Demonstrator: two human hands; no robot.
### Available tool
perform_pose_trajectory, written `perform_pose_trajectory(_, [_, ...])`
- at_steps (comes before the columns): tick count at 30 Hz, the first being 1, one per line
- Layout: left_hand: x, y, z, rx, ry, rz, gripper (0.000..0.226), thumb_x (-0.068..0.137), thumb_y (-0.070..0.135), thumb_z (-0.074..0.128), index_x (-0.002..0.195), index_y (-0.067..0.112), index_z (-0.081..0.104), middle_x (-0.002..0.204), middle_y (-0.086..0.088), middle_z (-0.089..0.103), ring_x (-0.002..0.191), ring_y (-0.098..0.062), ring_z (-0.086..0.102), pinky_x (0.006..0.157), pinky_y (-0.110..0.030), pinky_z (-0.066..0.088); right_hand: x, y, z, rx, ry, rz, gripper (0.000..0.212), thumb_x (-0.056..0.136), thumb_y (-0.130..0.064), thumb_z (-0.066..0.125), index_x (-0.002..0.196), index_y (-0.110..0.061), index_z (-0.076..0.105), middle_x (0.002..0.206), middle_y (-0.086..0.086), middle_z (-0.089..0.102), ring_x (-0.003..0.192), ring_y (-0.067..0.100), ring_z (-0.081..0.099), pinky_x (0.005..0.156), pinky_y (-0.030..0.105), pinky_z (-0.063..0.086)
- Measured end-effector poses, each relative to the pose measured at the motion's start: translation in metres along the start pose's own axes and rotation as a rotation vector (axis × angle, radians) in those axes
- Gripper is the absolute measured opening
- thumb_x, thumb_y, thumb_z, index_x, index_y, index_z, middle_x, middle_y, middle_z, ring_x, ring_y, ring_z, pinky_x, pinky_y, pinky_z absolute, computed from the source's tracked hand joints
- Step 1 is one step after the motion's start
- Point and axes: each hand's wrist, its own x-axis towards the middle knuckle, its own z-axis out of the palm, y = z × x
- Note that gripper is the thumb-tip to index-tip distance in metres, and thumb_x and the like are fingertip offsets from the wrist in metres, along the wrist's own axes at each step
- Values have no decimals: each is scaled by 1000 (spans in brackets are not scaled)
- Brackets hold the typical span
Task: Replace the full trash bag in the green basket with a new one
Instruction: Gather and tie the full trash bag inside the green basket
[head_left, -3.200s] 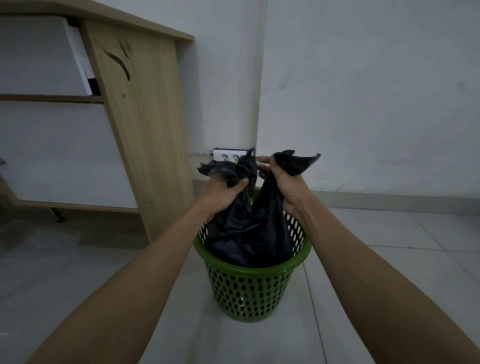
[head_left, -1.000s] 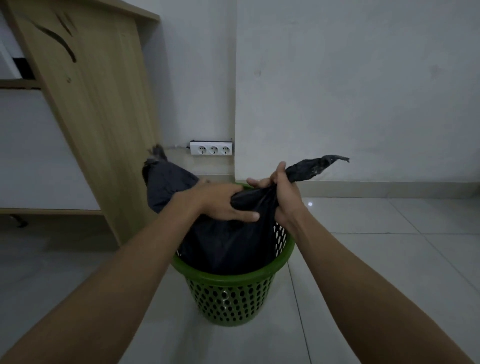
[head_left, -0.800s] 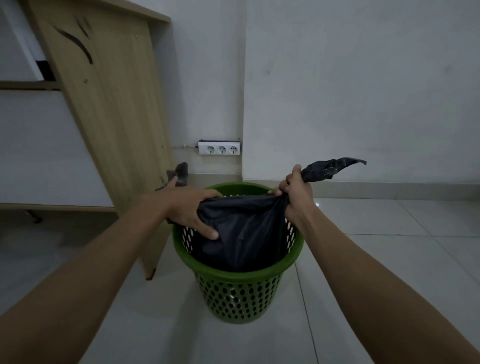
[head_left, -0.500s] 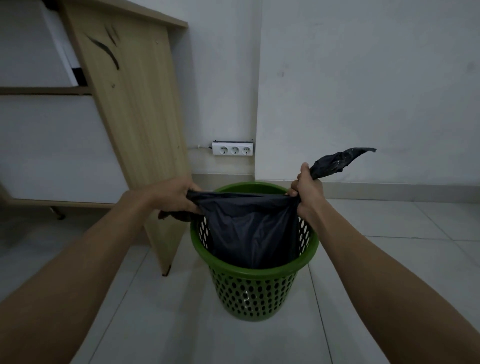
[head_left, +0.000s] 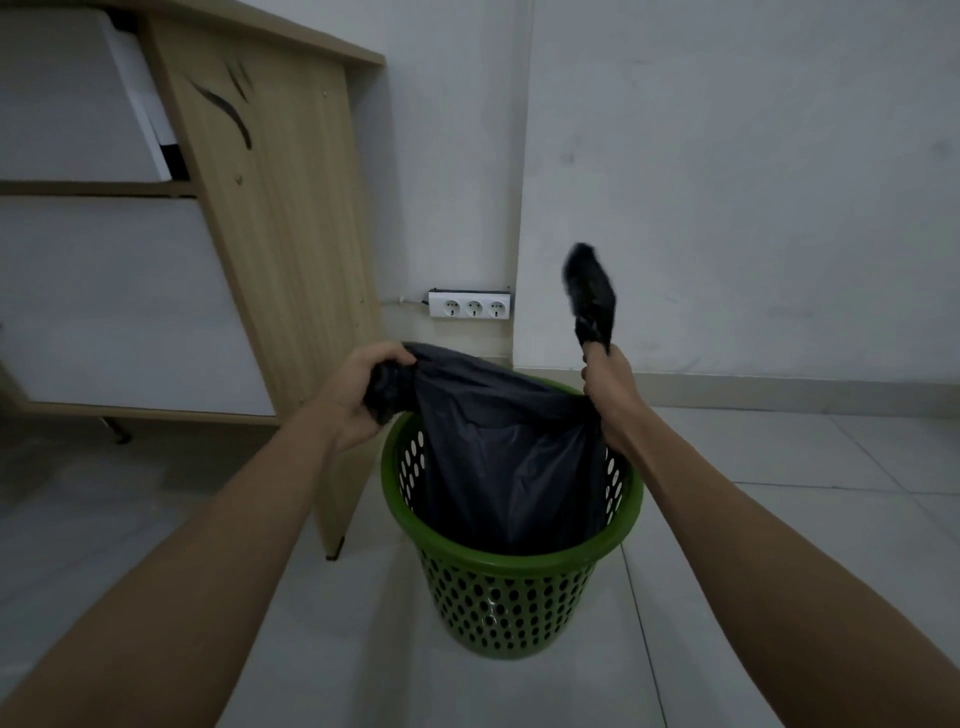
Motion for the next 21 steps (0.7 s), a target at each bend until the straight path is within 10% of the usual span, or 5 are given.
perform_pose_trajectory(9, [8, 27, 65, 359, 187, -122, 15, 87, 28, 65, 76, 21, 59, 70, 1, 61, 60, -14, 56, 55, -24, 47, -24, -7, 8, -101, -297, -263, 49, 90, -56, 63, 123, -20, 56, 111, -4, 69, 98, -2, 63, 73, 11, 44])
perform_pose_trajectory(15, [8, 35, 86, 378, -83, -243, 15, 98, 31, 59, 94, 16, 58, 82, 0, 58, 43, -3, 40, 30, -13, 27, -34, -6, 16, 188, -595, -218, 27, 83, -6, 78, 108, 0, 72, 102, 9, 76, 96, 20, 72, 86, 30, 56])
perform_pose_trajectory(21, [6, 38, 86, 354, 1, 36, 19, 86, 25, 75, 93, 10, 64, 67, -1, 59, 43, -5, 47, 37, -17, 38, -24, -1, 18, 158, -389, -163, 27, 77, -3, 82, 75, -7, 55, 78, 13, 62, 76, 27, 67, 77, 39, 58])
